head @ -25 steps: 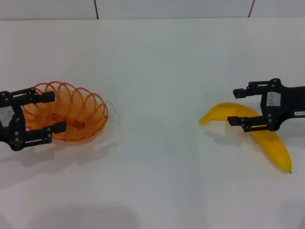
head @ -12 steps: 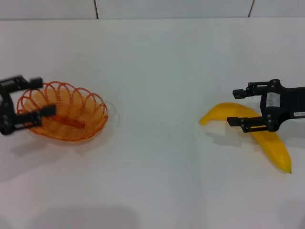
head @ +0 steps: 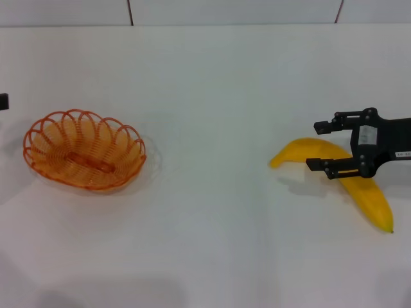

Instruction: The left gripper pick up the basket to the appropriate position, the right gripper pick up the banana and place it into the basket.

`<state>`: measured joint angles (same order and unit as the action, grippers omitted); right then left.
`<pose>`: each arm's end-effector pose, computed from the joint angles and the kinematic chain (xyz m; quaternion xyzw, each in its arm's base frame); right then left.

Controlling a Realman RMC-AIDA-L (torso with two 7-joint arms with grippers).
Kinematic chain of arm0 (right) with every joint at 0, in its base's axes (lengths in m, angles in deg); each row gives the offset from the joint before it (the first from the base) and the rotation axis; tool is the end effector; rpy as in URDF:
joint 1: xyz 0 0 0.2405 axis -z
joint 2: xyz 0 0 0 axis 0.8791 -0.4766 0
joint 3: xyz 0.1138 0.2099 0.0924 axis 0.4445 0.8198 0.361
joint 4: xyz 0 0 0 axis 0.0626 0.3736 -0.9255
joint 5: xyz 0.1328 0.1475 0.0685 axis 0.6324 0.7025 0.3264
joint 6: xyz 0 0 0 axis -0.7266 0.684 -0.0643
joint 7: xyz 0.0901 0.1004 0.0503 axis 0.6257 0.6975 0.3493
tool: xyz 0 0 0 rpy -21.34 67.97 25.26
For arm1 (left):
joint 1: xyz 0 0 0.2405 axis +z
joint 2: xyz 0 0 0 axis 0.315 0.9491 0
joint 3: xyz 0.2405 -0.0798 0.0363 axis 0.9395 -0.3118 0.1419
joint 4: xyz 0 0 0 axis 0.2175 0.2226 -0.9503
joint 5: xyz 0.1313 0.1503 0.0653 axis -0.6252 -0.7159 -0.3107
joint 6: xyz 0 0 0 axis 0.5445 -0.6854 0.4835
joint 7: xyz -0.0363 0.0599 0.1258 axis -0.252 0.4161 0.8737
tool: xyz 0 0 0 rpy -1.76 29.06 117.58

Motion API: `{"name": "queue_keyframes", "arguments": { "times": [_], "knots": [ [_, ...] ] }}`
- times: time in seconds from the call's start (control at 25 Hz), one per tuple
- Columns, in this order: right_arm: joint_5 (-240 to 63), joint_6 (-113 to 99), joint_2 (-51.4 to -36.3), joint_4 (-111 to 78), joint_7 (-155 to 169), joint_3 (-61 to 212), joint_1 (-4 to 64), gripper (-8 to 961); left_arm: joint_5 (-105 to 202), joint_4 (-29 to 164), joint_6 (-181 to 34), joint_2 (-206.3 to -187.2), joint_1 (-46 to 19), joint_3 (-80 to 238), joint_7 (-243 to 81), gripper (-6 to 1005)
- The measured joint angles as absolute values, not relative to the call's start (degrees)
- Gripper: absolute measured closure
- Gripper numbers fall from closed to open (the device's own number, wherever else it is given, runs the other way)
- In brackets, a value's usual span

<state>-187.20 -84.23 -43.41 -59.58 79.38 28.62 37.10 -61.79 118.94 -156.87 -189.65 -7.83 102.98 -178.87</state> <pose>0.2920 0.3269 0.0375 -0.9758 0.1143 0.1048 0.1540 -0.3171 0.3393 0.1479 -0.8946 -0.3154 -0.1507 0.2783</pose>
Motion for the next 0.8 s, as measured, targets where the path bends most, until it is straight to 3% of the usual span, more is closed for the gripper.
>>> {"name": "queue_keyframes", "arguments": {
  "times": [0.16, 0.36, 0.8],
  "knots": [
    [-187.4, -83.9, -43.52, -59.4, 79.4, 28.4, 36.9, 196, -69.1, 118.6, -155.8, -189.34, -11.6, 102.9, -183.1, 260],
    [-189.3, -83.6, -44.02, -59.3, 79.6, 28.5, 36.3, 195, -75.0, 118.5, -154.2, -190.67, -14.0, 103.2, -183.6, 261],
    [-190.2, -83.5, -44.52, -59.3, 79.8, 28.6, 35.8, 195, -80.8, 117.6, -151.6, -191.78, -15.5, 103.4, -185.5, 260]
  ]
}}
